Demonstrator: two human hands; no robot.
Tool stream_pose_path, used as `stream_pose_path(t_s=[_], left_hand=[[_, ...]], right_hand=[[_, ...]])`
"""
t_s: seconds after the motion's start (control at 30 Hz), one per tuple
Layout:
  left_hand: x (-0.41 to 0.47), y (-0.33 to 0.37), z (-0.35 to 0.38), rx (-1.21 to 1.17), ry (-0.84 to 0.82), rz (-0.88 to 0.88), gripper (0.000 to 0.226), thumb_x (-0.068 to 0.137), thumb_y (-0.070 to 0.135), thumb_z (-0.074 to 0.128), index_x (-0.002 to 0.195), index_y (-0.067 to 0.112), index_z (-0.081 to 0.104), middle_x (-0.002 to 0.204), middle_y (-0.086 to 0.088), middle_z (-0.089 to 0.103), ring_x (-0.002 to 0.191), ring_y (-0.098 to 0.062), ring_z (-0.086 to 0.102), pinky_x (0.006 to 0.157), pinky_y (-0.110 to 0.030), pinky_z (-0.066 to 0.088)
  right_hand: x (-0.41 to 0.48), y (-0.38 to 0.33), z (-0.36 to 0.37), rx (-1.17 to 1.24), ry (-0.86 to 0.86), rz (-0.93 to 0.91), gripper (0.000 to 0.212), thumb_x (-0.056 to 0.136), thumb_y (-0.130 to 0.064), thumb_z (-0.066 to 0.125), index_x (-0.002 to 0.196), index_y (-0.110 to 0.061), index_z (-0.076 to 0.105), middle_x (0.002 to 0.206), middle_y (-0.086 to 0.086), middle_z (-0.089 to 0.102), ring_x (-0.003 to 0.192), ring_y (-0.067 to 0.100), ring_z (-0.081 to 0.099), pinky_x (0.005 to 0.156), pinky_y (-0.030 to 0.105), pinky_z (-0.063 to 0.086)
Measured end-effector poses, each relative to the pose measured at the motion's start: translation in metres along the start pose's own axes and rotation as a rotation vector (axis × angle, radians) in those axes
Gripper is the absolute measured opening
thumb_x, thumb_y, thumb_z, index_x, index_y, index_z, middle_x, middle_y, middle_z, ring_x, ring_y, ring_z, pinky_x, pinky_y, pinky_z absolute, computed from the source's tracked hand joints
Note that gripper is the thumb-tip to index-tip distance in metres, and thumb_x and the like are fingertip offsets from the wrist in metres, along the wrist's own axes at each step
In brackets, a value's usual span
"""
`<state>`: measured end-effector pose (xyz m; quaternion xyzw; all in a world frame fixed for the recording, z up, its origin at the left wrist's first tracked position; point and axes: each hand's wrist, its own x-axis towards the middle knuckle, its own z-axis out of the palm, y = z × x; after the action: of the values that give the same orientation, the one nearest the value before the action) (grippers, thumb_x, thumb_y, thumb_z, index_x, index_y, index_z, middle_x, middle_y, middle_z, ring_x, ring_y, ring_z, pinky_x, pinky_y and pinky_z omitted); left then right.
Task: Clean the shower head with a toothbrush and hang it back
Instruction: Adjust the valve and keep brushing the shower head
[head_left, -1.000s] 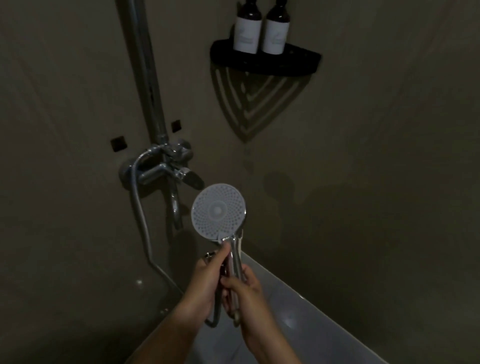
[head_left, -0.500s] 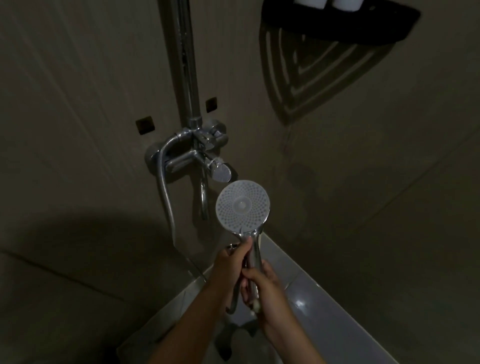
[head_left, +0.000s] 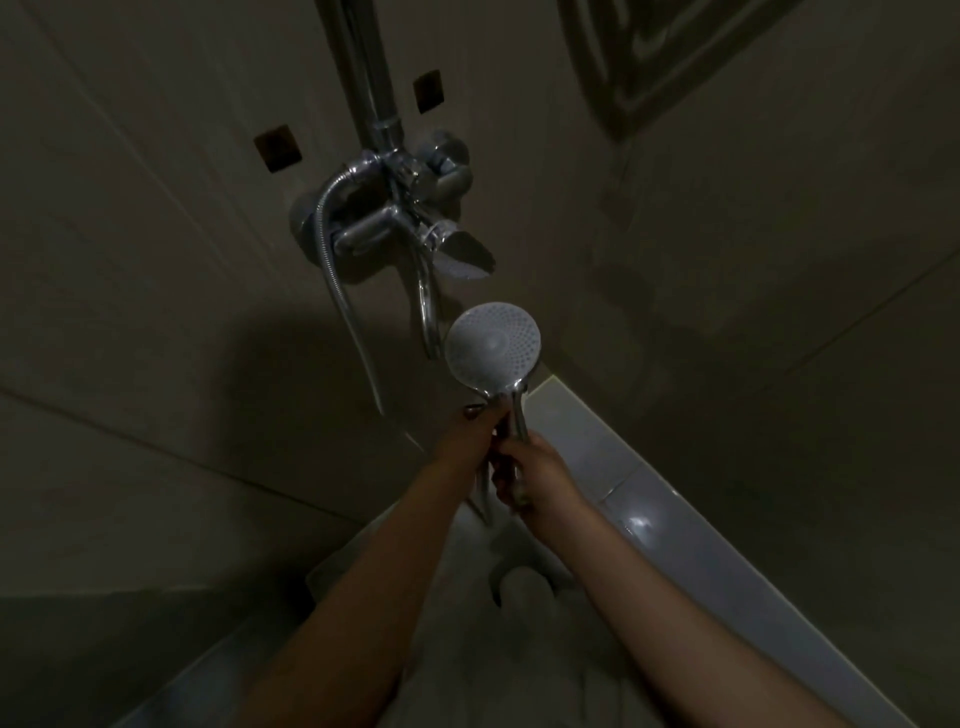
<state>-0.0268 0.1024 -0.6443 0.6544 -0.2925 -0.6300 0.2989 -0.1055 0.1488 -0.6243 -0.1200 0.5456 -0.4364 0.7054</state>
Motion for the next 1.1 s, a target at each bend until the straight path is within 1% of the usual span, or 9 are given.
stream_pose_path(t_s=[0.07,0.17,0.3,0.43,0.53,0.6,0.73,0.83,1.1], left_hand=[[-0.001,0.007,-0.004,-0.056,0.102,-0.015,0.015,0.088,0.016,0.060,0.081,0.002,0.062,0.080,-0.016,0.061,0.077,-0.029,0.057,0.073,-0.039,0.048],[0.000,0.023,-0.014,-0.187,0.246,0.026,0.023,0.088,0.002,0.054,0.066,0.007,0.053,0.063,-0.012,0.051,0.058,-0.024,0.047,0.054,-0.031,0.039],[-0.002,0.050,-0.020,-0.292,0.169,0.131,0.009,0.091,0.008,0.056,0.085,0.009,0.061,0.073,-0.008,0.061,0.062,-0.017,0.056,0.044,-0.019,0.048],[0.004,0.074,-0.019,-0.409,0.033,0.199,0.034,0.092,0.018,0.059,0.123,0.004,0.054,0.105,-0.015,0.060,0.087,-0.019,0.062,0.056,-0.025,0.057],[0.006,0.090,-0.018,-0.359,-0.024,0.235,0.031,0.092,0.023,0.058,0.119,0.009,0.052,0.126,-0.013,0.055,0.116,-0.021,0.056,0.069,-0.030,0.059],[0.005,0.099,-0.017,-0.344,-0.047,0.262,0.029,0.093,0.028,0.057,0.118,0.014,0.051,0.138,-0.012,0.049,0.126,-0.022,0.050,0.071,-0.028,0.059],[0.005,0.117,-0.016,-0.352,-0.060,0.294,0.031,0.094,0.029,0.054,0.124,0.021,0.050,0.141,-0.014,0.046,0.127,-0.026,0.050,0.077,-0.032,0.057],[0.008,0.121,-0.017,-0.329,-0.054,0.312,0.039,0.094,0.028,0.055,0.130,0.014,0.047,0.138,-0.018,0.048,0.123,-0.029,0.053,0.079,-0.035,0.056],[0.007,0.123,-0.015,-0.330,-0.027,0.307,0.021,0.094,0.027,0.054,0.111,0.015,0.052,0.130,-0.021,0.054,0.119,-0.031,0.056,0.074,-0.037,0.056]], right_hand=[[0.007,0.002,0.001,0.005,-0.005,0.023,0.016,0.090,0.005,0.045,0.080,-0.005,0.053,0.054,0.005,0.051,0.030,0.005,0.046,0.032,0.014,0.034],[0.017,0.007,-0.001,-0.018,0.022,0.094,0.017,0.089,0.000,0.047,0.075,-0.009,0.050,0.060,0.008,0.046,0.030,0.007,0.044,0.033,0.014,0.032],[0.032,0.014,-0.006,-0.100,0.057,0.139,0.011,0.089,-0.006,0.050,0.079,-0.010,0.050,0.062,0.007,0.048,0.042,0.014,0.044,0.042,0.020,0.033],[0.045,0.017,-0.004,-0.131,0.038,0.147,0.014,0.087,-0.006,0.052,0.076,-0.013,0.046,0.061,0.005,0.046,0.044,0.013,0.042,0.042,0.021,0.034],[0.053,0.018,0.000,-0.120,0.028,0.151,0.008,0.085,-0.005,0.050,0.081,-0.011,0.046,0.059,0.007,0.043,0.044,0.016,0.038,0.038,0.018,0.029],[0.056,0.017,0.003,-0.111,0.016,0.150,0.009,0.086,-0.004,0.049,0.080,-0.010,0.046,0.058,0.006,0.044,0.043,0.015,0.037,0.036,0.017,0.026],[0.059,0.011,0.004,-0.124,-0.024,0.134,0.006,0.087,-0.006,0.049,0.083,-0.009,0.046,0.059,0.005,0.047,0.040,0.013,0.041,0.034,0.017,0.027],[0.063,0.013,0.003,-0.123,-0.015,0.143,0.007,0.086,-0.007,0.050,0.082,-0.011,0.047,0.060,0.004,0.047,0.042,0.013,0.042,0.034,0.017,0.028],[0.068,0.020,0.003,-0.102,-0.005,0.157,0.008,0.086,-0.007,0.050,0.082,-0.012,0.046,0.055,0.001,0.049,0.037,0.011,0.043,0.034,0.017,0.027]])
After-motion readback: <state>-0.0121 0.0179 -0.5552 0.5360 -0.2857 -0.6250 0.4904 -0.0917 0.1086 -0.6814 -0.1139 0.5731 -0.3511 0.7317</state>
